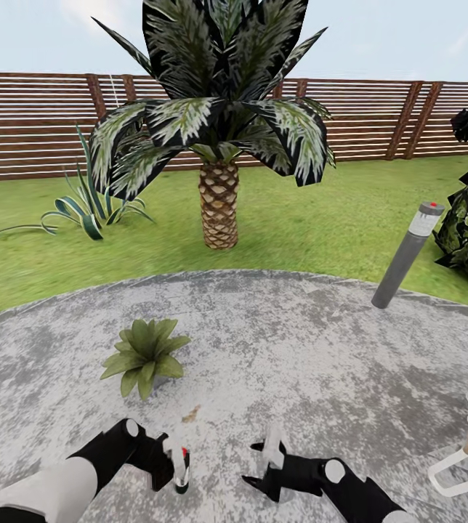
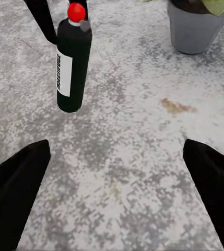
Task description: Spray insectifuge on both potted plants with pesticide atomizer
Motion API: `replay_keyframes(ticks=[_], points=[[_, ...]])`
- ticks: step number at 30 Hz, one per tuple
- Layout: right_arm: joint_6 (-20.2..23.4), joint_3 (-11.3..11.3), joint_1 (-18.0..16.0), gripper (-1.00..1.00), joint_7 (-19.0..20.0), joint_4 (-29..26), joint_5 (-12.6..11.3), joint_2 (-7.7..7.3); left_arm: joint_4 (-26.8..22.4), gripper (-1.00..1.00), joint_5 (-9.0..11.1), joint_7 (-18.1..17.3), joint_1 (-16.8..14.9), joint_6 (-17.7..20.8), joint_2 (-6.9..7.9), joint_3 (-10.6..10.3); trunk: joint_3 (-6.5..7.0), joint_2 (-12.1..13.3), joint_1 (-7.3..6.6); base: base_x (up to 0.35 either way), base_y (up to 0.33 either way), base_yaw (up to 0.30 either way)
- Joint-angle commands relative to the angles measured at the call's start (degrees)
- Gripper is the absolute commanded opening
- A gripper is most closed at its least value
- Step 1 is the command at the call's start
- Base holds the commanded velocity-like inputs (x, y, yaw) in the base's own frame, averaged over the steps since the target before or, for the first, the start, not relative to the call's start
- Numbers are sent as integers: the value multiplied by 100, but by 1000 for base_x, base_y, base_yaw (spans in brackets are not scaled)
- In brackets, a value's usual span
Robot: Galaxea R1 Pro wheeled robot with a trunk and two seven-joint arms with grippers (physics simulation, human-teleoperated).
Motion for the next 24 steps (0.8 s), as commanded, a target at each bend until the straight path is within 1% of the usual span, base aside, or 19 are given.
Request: replay_keyframes(ticks=[1, 2, 5, 7, 8, 9, 11, 13, 15, 16, 19, 24], points=[[-32, 7, -7, -100, 76, -13, 51, -2, -10, -100, -179, -19, -4, -2, -92, 4, -5, -2, -1, 0, 0, 0], [-30, 7, -10, -100, 183, -58, 51, -1, -10, -100, -265, -15, -5, 23, -196, -4, -5, -2, -1, 0, 0, 0], [10, 7, -16, -100, 270, -150, 50, -1, -16, -100, -307, -13, -9, 37, -319, -14, -5, -2, -1, 0, 0, 0], [70, 7, -19, -100, 288, -189, 50, -1, -30, -100, -308, -19, -9, 30, -361, -15, -5, -2, -1, 0, 0, 0], [90, 7, -18, -100, 292, -230, 50, -1, -113, -100, -307, -27, -10, 26, -391, -19, -5, -2, -1, 0, 0, 0], [95, 7, -19, -100, 293, -244, 50, -1, -149, -100, -310, -61, -10, 25, -442, -23, -5, -2, -1, 0, 0, 0], [98, 7, -20, -100, 294, -256, 50, -1, -180, -100, -391, -234, -10, 25, -532, -26, -5, -2, -1, 0, 0, 0], [99, 7, -20, -100, 294, -259, 50, -1, -190, -100, -442, -306, -7, 25, -596, -27, -5, -2, -1, 0, 0, 0], [99, 7, -20, -100, 295, -267, 48, -1, -193, -100, -451, -322, -3, 19, -629, -27, -5, -2, -1, 0, 0, 0], [99, 7, -20, -100, 295, -306, 49, -1, -193, -100, -480, -326, -2, 17, -693, -31, -5, -2, -1, 0, 0, 0], [99, 7, -20, -100, 295, -361, 45, -1, -195, -100, -633, -328, 3, 21, -813, -28, -5, -2, -1, 0, 0, 0], [99, 7, -20, -100, 294, -373, 42, -1, -195, -100, -667, -329, 8, 19, -933, -27, -5, -2, -1, 0, 0, 0]])
